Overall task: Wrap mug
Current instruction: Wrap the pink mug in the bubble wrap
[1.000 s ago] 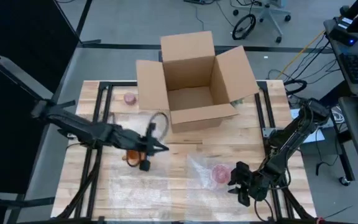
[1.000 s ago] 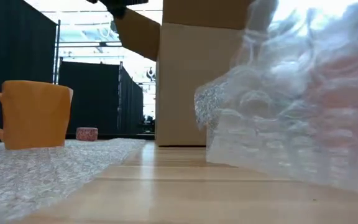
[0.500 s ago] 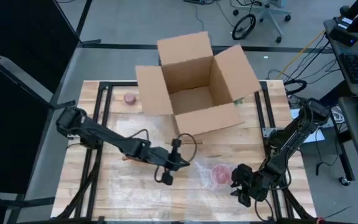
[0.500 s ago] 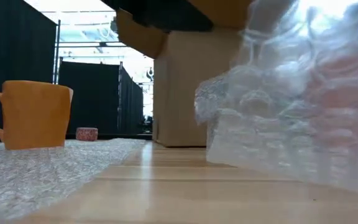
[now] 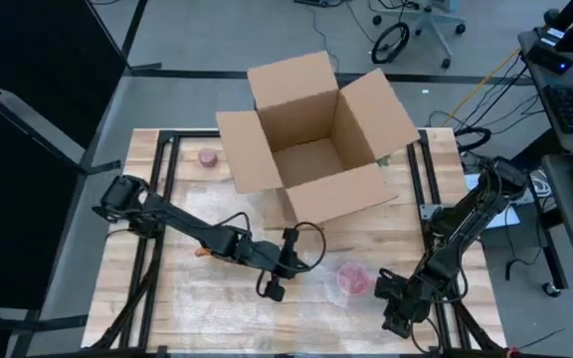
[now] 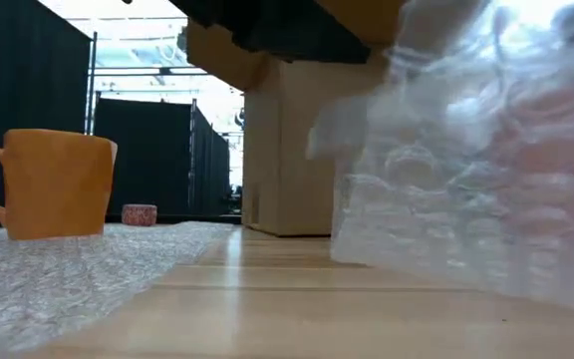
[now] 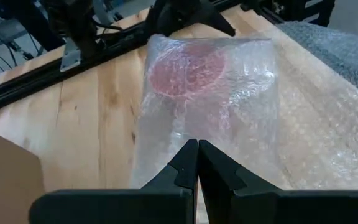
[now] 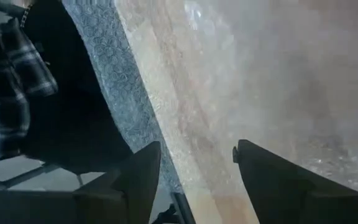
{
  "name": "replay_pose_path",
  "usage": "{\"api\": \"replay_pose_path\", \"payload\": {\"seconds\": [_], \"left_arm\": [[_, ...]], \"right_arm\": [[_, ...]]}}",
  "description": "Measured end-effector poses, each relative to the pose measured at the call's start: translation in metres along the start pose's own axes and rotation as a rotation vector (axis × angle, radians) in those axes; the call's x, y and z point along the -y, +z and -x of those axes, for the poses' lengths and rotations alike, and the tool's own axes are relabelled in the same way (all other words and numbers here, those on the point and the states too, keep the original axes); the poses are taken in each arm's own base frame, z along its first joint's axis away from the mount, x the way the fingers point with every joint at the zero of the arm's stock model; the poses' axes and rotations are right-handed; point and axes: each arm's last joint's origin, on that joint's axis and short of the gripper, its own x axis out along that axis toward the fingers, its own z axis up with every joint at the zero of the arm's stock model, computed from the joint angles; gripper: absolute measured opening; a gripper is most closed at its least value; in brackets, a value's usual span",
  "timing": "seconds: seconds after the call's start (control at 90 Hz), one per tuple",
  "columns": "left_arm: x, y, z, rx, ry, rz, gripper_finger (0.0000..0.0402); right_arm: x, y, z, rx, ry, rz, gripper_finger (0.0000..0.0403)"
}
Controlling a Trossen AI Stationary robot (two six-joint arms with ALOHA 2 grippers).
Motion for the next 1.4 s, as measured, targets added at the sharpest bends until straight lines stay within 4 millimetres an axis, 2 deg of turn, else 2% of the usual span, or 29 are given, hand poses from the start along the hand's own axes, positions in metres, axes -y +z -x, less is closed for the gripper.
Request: {"api": "replay_pose_path", "payload": {"seconds": [0.167,0.389,0.522,0.622,0.8,0.922,1.0,1.133,1.4], "left_arm": [[0.002,0.0,0.0,0.001,-0.005,-0.005,0.0],[0.002,0.0,0.0,0.0,-0.005,-0.004,0.0],[0.002,0.0,0.0,0.001,-0.005,-0.004,0.0],[0.004,0.001,0.001,0.001,-0.009,-0.005,0.0],[0.004,0.001,0.001,0.002,-0.009,-0.007,0.0],[0.004,0.001,0.001,0.002,-0.009,-0.007,0.0],[0.004,0.001,0.001,0.002,-0.009,-0.006,0.0],[0.004,0.001,0.001,0.001,-0.009,-0.007,0.0],[0.004,0.001,0.001,0.001,-0.009,-0.006,0.0]], "right_arm": [[-0.001,0.0,0.0,0.002,0.008,-0.173,0.0197],[-0.002,-0.001,0.0,0.006,0.015,-0.22,0.0196],[-0.018,-0.001,0.007,0.001,0.046,-0.227,0.0196],[-0.036,0.002,0.019,0.011,0.028,-0.211,0.0196],[-0.057,0.008,0.054,0.091,-0.167,-0.146,0.0196],[-0.065,0.014,0.08,0.242,-0.294,-0.088,0.0196],[-0.067,0.019,0.089,0.356,-0.332,-0.031,0.0196],[-0.067,0.032,0.088,0.441,-0.354,0.047,0.0196],[-0.064,0.056,0.064,0.453,-0.422,0.167,0.0196]]}}
